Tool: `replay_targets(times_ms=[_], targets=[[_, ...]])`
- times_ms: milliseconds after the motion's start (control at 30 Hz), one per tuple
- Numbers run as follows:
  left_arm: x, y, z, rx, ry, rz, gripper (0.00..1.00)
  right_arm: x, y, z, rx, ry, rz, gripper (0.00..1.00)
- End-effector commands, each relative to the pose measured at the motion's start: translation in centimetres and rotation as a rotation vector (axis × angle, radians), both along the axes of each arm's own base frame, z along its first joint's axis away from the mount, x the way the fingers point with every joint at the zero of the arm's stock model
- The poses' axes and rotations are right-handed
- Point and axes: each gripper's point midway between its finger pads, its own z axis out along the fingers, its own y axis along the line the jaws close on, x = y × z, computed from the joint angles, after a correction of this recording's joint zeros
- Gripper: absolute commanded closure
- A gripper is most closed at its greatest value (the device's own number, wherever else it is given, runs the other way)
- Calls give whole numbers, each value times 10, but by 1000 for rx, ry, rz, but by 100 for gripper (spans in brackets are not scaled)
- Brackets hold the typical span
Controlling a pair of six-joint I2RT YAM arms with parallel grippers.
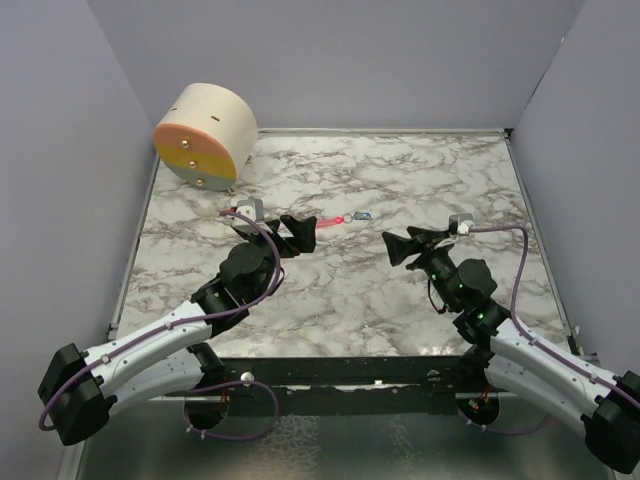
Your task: Put the keys on the keyring
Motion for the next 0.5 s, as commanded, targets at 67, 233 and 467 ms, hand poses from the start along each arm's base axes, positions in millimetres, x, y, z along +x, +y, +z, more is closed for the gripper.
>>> replay_targets(times_ms=[67,233,467], targets=[[-3,4,22,-48,-50,3,1,-9,-24,7,137,2,-86,27],[-14,19,23,-78,-67,14,1,-24,-58,1,309,-14,-193,27],[-24,39,-8,-78,9,61,1,-34,-86,8,404,-36,-284,27]])
